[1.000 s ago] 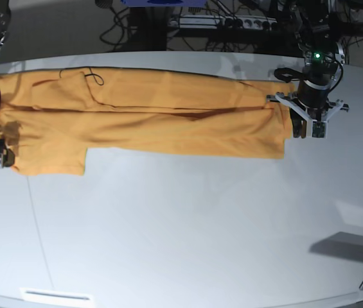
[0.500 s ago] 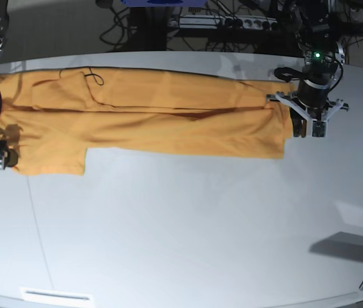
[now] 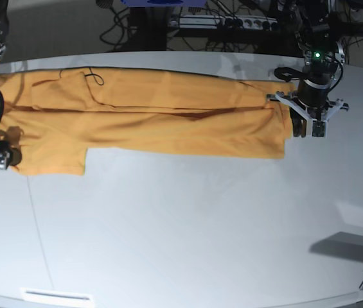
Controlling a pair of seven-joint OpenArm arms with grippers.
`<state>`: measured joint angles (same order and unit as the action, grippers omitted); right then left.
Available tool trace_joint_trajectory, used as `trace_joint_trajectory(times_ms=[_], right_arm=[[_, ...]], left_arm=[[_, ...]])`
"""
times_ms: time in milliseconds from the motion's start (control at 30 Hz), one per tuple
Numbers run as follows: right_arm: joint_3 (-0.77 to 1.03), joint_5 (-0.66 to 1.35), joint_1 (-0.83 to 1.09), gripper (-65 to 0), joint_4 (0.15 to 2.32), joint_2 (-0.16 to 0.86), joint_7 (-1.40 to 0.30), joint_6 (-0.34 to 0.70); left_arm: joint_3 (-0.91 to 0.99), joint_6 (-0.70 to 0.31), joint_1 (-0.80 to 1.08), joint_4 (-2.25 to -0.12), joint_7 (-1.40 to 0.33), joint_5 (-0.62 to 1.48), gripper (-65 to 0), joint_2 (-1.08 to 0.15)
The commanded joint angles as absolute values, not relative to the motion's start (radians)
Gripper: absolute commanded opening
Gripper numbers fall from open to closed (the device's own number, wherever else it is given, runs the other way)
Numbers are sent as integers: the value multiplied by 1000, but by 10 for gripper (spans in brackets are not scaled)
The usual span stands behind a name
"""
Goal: Fold the T-shirt properly
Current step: 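Hold both open grippers beside the folded shirt's side edges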
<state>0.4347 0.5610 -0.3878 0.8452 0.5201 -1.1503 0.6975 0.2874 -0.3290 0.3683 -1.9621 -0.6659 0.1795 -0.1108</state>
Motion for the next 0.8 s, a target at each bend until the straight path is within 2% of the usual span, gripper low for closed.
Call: trace_joint_trajectory(times_ms=[0,767], right_arm=[[440,568,-414,-128,852,542,-1148,698],[438,568,-438,-129,852,499,-1191,698]], left_arm=[[291,-325,366,-1977,-642,180,-574,-120],[291,-325,361,-1977,-642,180,-574,-120]])
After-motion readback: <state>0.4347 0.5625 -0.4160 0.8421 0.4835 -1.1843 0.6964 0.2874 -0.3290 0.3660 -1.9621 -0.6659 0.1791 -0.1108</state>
